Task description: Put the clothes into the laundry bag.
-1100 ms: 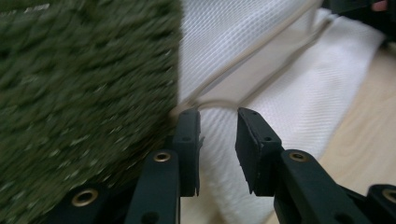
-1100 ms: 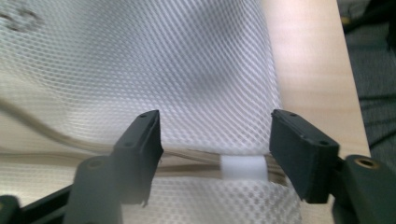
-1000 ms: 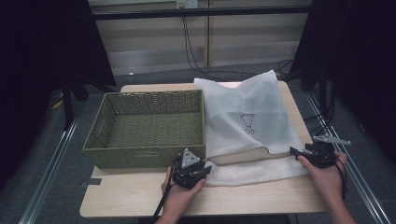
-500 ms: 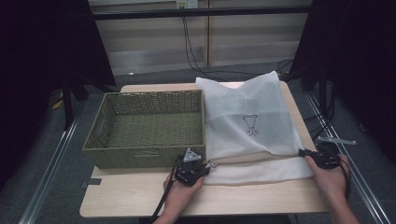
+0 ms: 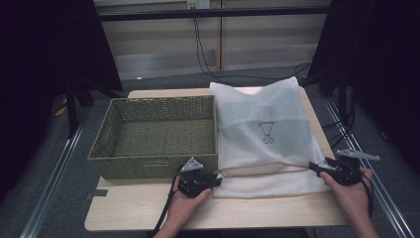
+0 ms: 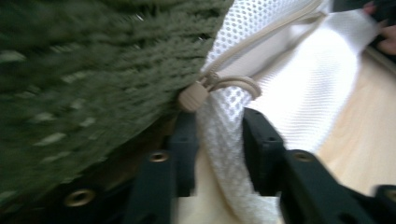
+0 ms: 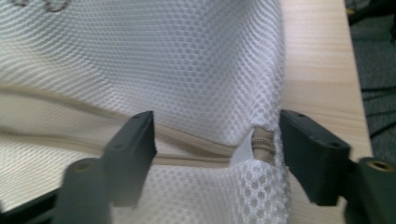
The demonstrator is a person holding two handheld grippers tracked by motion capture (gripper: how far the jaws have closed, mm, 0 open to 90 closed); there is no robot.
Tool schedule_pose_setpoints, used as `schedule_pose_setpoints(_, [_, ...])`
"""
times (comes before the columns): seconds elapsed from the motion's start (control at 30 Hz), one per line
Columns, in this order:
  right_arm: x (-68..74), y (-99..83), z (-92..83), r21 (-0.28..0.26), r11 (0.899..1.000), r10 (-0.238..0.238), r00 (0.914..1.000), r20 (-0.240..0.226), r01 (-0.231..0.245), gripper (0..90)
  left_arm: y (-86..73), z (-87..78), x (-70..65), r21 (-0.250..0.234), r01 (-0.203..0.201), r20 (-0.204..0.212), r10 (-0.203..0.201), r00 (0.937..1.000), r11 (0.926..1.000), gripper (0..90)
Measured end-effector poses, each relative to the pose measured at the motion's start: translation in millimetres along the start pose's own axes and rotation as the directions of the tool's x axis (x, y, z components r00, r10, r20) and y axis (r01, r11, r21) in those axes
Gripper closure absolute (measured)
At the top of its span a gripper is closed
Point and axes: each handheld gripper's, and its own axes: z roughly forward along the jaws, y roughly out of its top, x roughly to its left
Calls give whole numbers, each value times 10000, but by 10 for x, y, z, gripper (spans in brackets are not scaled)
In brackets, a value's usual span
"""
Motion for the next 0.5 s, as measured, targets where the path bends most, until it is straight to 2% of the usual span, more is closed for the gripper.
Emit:
schedule_pose_setpoints(0.03, [45, -4, -15, -52, 9998, -186, 9998, -21, 186, 245, -4, -15, -5, -58, -228, -93, 228, 9997, 9997, 606])
schedule_pose_setpoints(0.1, [101, -13, -36, -168, 9987, -479, 9988, -93, 478, 209, -19, -42, -5, -286, -304, -131, 301, 9995, 9991, 542])
schedule_pose_setpoints(0.17, [130, -35, -56, -361, 9983, -464, 9988, -140, 459, 151, -37, -80, 9, -360, -426, -183, 420, 9990, 9984, 467])
schedule_pose_setpoints(0.2, [130, -35, -56, -361, 9983, -464, 9988, -140, 459, 151, -45, -99, 17, -412, -439, -134, 434, 9990, 9982, 467])
schedule_pose_setpoints(0.23, [134, -28, -80, -489, 9974, -528, 9986, 85, 531, 125, -54, -113, 19, -455, -510, -124, 505, 9986, 9977, 444])
schedule_pose_setpoints(0.27, [136, -12, -119, -704, 9963, -462, 9980, 423, 491, 119, -66, -136, 16, -419, -710, -203, 702, 9973, 9966, 411])
schedule_pose_setpoints(0.3, [104, 35, -225, -1368, 9906, -15, 9993, 367, 65, 103, -88, -172, 9, -529, -938, -179, 930, 9955, 9942, 348])
schedule_pose_setpoints(0.33, [104, 35, -225, -1368, 9906, -15, 9993, 367, 65, 103, -88, -172, 9, -529, -938, -179, 930, 9955, 9942, 335])
schedule_pose_setpoints(0.4, [98, 48, -269, -1562, 9877, 20, 9999, 144, 2, 84, -116, -232, 23, -586, -1159, -213, 1148, 9932, 9915, 309])
schedule_pose_setpoints(0.5, [198, -1, -203, -1253, 9916, -402, 9973, -612, 323, 38, -142, -299, 73, -711, -1173, -112, 1168, 9931, 9906, 254])
